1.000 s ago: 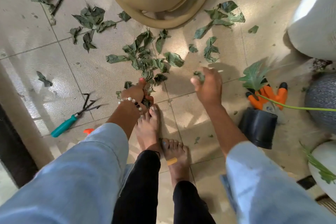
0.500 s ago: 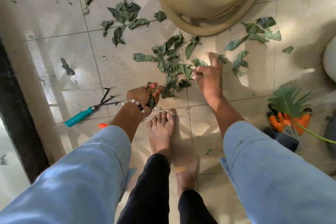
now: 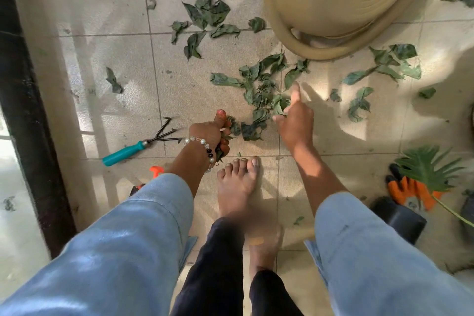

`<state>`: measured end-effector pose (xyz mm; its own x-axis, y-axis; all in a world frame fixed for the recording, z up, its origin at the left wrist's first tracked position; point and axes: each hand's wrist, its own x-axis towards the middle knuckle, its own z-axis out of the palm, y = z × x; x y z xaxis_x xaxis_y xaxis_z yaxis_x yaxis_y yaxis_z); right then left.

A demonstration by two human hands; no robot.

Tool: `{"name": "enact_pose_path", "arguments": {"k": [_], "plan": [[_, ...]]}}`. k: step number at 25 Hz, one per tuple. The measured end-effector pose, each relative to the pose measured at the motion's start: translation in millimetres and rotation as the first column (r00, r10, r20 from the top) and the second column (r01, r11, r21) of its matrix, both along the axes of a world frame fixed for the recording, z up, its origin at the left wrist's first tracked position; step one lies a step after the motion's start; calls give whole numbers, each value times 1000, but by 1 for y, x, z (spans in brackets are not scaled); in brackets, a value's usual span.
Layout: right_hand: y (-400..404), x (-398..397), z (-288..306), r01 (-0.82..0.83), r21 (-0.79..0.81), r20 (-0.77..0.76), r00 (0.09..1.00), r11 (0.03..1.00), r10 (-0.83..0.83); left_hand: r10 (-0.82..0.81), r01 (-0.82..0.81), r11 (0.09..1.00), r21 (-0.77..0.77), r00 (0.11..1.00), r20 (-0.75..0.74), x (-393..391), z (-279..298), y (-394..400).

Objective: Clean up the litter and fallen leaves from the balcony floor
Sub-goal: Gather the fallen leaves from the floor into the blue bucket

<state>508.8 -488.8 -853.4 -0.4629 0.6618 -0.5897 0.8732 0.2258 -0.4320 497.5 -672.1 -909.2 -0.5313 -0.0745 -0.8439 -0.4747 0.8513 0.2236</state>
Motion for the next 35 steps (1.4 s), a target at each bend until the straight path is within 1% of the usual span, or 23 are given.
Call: {"name": "enact_pose_path", "arguments": {"k": [1,2,3,4,5,7,8,10,11,12,13,14,15,16,18,21,22,24,26,28,30,32,35], "plan": [[-2,-2,-5,-55,44,32,998,998,54,17,-17,999,37,1000,0,6,4,0],[-2,-3,-7,-54,73,24,998,996,52,153,-157,987,39,984,86,2,6,-2],[-1,-5,-8,-11,106,-10,1000,994,12,189,-189,982,-3,982,-10,1,10,-4],[3,-5,-4,61,140,-48,997,988,-55,252,-252,968,12,967,30,-1,27,-3],[8,-6,1,152,182,-85,987,971,-139,184,-185,983,17,982,48,0,21,-7],[18,3,10,282,238,-112,959,929,-262,185,-186,982,14,982,37,4,-59,-37],[23,13,11,312,224,-103,950,923,-296,249,-245,968,-44,957,146,-3,-93,-47],[24,39,7,348,142,-41,938,927,-345,347,-317,935,-157,909,231,-17,-85,-45],[20,51,7,358,134,-8,933,924,-361,356,-346,934,-85,903,239,-7,-65,-33],[14,59,7,343,154,12,937,926,-349,362,-359,931,-61,895,259,-21,-30,-10],[7,66,5,293,182,29,952,938,-303,288,-296,955,5,933,216,-39,24,18],[-1,68,4,215,188,52,972,958,-228,290,-312,949,35,914,283,-53,52,32],[-9,66,4,108,170,87,988,980,-124,313,-342,939,43,899,305,-57,62,36],[-16,62,4,-21,162,114,993,987,2,392,-437,894,100,871,298,-58,66,35],[-24,54,-1,-229,180,122,970,957,209,402,-450,885,121,869,287,-56,77,36],[-20,49,-14,-395,255,63,918,883,392,405,-447,887,113,873,273,-60,85,36],[-16,49,-16,-437,233,57,898,869,436,427,-469,876,115,864,268,-59,88,36],[-6,49,-11,-446,233,104,895,864,434,450,-489,866,107,854,261,-57,85,29],[1,51,1,-360,296,145,933,885,331,466,-499,861,99,851,241,-58,89,25],[-3,52,9,-276,328,109,961,904,254,487,-521,848,100,839,241,-56,89,21],[-9,49,13,-174,254,17,984,951,175,476,-507,857,93,848,230,-54,91,20],[-14,44,9,-110,81,-6,994,991,111,472,-503,858,100,851,231,-53,90,19],[-30,30,3,-273,21,136,954,962,268,475,-512,852,109,844,251,-51,87,17]]}}
